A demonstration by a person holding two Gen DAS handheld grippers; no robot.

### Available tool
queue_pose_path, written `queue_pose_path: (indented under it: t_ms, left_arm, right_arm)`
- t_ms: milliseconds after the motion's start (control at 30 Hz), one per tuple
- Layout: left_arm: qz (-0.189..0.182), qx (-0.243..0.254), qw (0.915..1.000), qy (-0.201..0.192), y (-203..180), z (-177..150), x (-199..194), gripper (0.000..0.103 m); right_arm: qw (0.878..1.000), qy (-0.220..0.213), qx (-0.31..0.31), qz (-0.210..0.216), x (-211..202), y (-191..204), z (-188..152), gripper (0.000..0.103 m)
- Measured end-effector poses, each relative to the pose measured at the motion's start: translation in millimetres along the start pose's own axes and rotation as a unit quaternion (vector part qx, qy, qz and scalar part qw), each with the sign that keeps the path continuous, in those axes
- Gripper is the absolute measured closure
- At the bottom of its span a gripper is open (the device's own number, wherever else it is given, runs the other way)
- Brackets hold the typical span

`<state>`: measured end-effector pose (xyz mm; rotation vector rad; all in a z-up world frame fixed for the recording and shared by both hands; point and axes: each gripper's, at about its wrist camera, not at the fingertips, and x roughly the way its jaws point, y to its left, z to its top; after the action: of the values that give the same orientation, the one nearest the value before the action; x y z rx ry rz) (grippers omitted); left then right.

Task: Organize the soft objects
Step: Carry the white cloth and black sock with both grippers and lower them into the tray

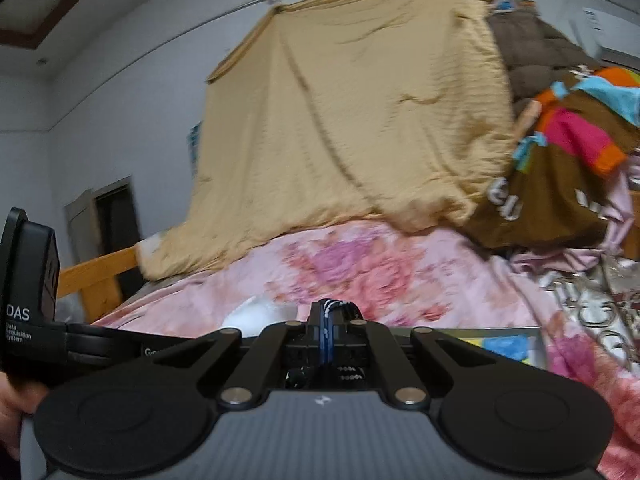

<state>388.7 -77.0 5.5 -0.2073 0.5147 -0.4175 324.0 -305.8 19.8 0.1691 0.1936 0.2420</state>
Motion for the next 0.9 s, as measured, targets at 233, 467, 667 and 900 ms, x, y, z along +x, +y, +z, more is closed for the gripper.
queue_pose_path:
  t_ms: [233,467,667,900]
  left_arm:
    - [-0.016,0.043,0.9986,0.024,-42.2,11.1,68.5,0.093]
    - [-0.015,0.05,0.9976,0.046,-56.5,1.8,96.4,0.092]
    - [0.004,0.041,0.9973,0.061,-49.5,-2.0,105.3,0.09]
    - [0.011,0.031,0.9973,0.065,-51.2,-1.2,104.1,0.085]
  right_arm:
    - [0.997,0.016,0.061,-0.043,15.2,-47.7,-10.3,0.101]
    - [0.994,0.032,0.086,-0.054,20.1,-61.5,-18.8,0.101]
    - [0.992,0.067,0.088,-0.061,29.6,-63.7,-24.6,0.093]
    - [0.99,0.084,0.094,-0.066,30.6,-63.9,-23.8,0.08]
